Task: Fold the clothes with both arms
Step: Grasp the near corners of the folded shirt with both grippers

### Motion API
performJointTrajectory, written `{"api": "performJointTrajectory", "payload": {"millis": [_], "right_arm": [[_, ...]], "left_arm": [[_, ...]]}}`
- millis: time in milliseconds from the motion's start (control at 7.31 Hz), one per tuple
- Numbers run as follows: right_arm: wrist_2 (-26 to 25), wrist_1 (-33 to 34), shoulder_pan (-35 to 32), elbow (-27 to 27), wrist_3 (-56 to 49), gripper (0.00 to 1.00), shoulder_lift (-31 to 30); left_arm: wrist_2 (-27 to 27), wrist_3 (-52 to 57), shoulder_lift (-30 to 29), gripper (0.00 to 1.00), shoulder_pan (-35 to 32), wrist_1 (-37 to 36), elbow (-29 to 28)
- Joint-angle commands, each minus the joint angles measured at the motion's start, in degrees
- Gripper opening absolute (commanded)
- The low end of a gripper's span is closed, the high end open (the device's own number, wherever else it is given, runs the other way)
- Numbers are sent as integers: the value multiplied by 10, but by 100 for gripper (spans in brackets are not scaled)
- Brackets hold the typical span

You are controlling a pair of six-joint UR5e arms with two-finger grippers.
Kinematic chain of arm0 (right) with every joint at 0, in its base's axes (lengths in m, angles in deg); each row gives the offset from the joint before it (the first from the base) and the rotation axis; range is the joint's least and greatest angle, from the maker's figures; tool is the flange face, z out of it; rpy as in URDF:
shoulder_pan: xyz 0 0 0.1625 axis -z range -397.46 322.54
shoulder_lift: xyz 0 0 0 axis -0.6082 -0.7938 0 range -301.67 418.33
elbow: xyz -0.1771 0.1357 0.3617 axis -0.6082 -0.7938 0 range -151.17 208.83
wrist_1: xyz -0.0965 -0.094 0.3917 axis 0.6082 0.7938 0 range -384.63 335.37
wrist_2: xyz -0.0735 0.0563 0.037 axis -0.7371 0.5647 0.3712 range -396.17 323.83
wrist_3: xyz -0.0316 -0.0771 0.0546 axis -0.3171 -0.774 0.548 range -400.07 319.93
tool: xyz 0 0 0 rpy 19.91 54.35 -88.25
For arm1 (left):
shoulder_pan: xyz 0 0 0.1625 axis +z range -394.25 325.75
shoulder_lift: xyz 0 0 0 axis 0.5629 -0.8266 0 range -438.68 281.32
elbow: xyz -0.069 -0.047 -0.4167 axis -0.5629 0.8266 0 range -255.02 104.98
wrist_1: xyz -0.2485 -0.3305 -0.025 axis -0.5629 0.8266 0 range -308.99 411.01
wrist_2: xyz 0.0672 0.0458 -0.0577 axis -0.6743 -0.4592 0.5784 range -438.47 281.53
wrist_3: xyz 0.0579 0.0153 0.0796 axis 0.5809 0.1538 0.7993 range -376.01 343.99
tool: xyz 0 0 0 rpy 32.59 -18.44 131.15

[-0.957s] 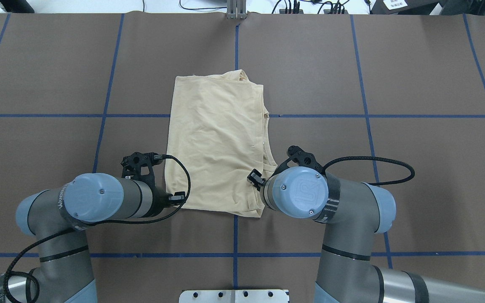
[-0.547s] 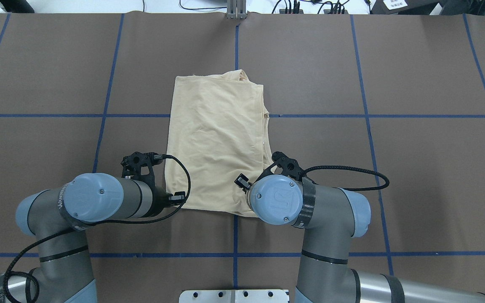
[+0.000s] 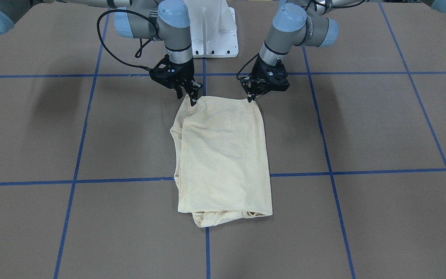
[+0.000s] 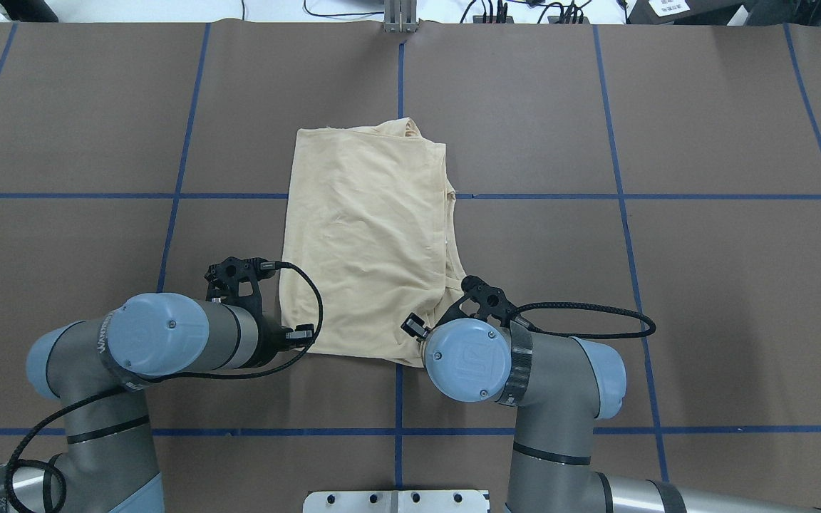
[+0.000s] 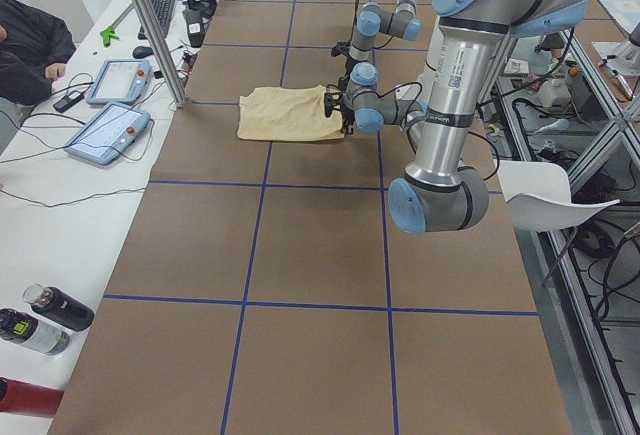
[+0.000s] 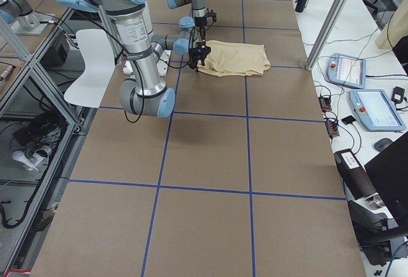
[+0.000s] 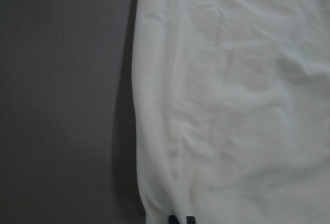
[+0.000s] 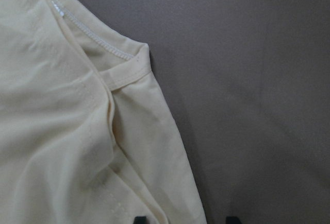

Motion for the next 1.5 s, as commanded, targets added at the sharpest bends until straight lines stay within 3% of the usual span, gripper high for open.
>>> {"api": "performJointTrajectory", "payload": {"millis": [0, 137, 410, 547, 684, 957, 1367], "right_arm": [[0, 0, 1, -1, 1, 38, 2], [0, 0, 1, -2, 1, 32, 3], [-7, 0, 3, -3, 1, 29, 5], [-8, 0, 4, -3, 2, 20, 6], [-8, -1, 4, -2, 2, 0, 7], [-7, -1, 1, 16, 2, 0, 5], [1, 9, 1, 184, 1, 0, -80]], "left_arm": [[0, 0, 0, 0, 0, 0, 0], [0, 0, 0, 0, 0, 0, 0], [0, 0, 0, 0, 0, 0, 1], [1, 0, 0, 0, 0, -1, 3], [1, 0, 0, 0, 0, -1, 3], [3, 0, 0, 0, 0, -2, 15], [67, -2, 9, 0, -2, -5, 109]]}}
